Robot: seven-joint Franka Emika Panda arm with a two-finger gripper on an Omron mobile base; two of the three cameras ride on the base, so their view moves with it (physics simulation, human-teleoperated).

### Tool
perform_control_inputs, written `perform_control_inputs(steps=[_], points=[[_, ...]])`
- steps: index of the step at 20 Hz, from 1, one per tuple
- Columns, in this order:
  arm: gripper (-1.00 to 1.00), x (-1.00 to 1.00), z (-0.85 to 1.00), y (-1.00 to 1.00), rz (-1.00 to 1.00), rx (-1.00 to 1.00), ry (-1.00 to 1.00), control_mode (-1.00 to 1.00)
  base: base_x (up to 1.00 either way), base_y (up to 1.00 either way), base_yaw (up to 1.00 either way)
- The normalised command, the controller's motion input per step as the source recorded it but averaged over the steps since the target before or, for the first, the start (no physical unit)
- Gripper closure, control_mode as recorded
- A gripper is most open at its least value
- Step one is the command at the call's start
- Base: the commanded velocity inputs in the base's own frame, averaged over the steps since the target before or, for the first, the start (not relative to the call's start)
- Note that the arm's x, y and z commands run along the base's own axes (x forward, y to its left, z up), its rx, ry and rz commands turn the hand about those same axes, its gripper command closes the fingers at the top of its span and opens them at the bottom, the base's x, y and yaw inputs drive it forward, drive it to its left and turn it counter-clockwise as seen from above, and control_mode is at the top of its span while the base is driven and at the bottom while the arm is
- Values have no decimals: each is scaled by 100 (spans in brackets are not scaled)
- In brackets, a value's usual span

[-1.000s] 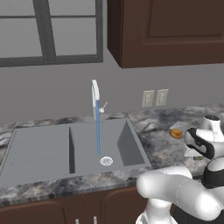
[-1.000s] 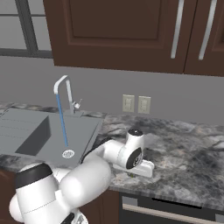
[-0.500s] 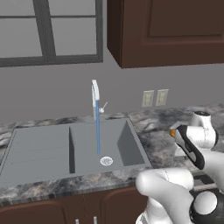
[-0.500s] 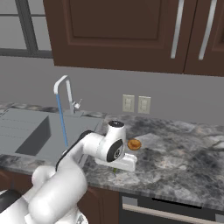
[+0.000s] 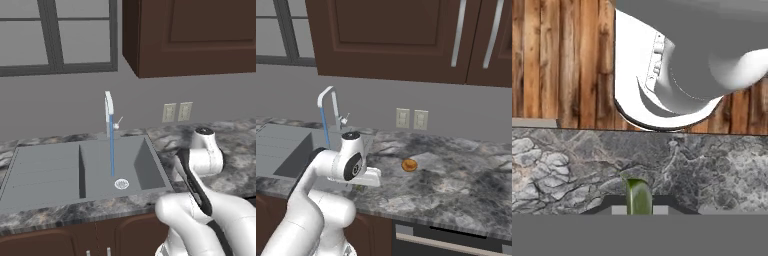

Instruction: Turn on the sink faucet. Then move the lemon wedge from the counter to the sink. Turn off the sink. Move the vegetable from the sink to the pot next to the stove. Finally move the pot to the rear left burner.

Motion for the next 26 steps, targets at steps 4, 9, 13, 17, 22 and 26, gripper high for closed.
perform_control_inputs(steps=[4, 9, 13, 17, 22, 26], points=[[100, 36, 5, 90, 9, 0, 0, -100, 0, 0, 0], [100, 41, 0, 76, 8, 0, 0, -100, 0, 0, 0], [100, 39, -5, 59, 7, 0, 0, -100, 0, 0, 0], [100, 17, -18, 3, 16, 0, 1, -100, 0, 0, 0], [100, 43, -19, 35, 4, 0, 1, -100, 0, 0, 0], [100, 46, -15, 36, 1, 0, 6, -100, 0, 0, 0]])
